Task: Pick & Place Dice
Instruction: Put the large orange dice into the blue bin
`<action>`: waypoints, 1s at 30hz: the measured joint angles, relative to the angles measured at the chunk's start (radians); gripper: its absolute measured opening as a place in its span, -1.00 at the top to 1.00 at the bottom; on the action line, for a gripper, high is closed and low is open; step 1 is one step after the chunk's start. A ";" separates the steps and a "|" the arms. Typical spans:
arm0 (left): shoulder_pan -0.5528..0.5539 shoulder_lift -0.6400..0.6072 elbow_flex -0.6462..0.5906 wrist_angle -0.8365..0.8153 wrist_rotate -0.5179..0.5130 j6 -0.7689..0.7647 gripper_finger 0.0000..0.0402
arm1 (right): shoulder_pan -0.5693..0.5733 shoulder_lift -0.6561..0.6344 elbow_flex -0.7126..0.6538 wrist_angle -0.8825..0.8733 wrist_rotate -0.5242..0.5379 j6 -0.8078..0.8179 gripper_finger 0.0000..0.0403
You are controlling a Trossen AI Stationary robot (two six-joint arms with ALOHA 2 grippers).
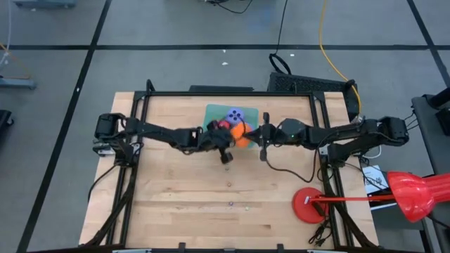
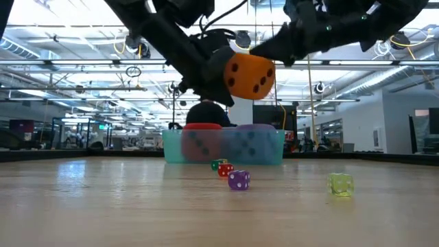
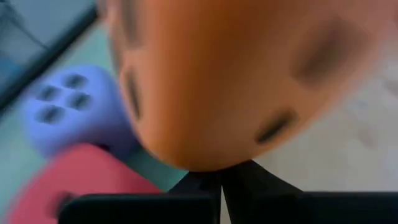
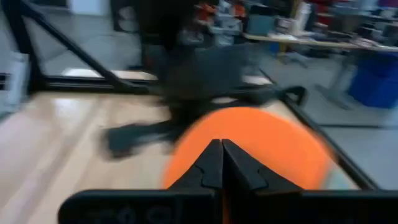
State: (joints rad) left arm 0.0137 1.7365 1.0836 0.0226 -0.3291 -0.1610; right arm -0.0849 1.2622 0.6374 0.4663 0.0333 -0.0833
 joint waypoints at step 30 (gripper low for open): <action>0.094 -0.014 0.003 0.009 0.125 -0.031 0.98 | -0.186 0.032 -0.009 0.012 -0.034 0.072 1.00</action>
State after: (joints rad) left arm 0.1073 1.7229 1.0863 0.0312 -0.2038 -0.1917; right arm -0.2710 1.2943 0.6289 0.4783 -0.0003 -0.0112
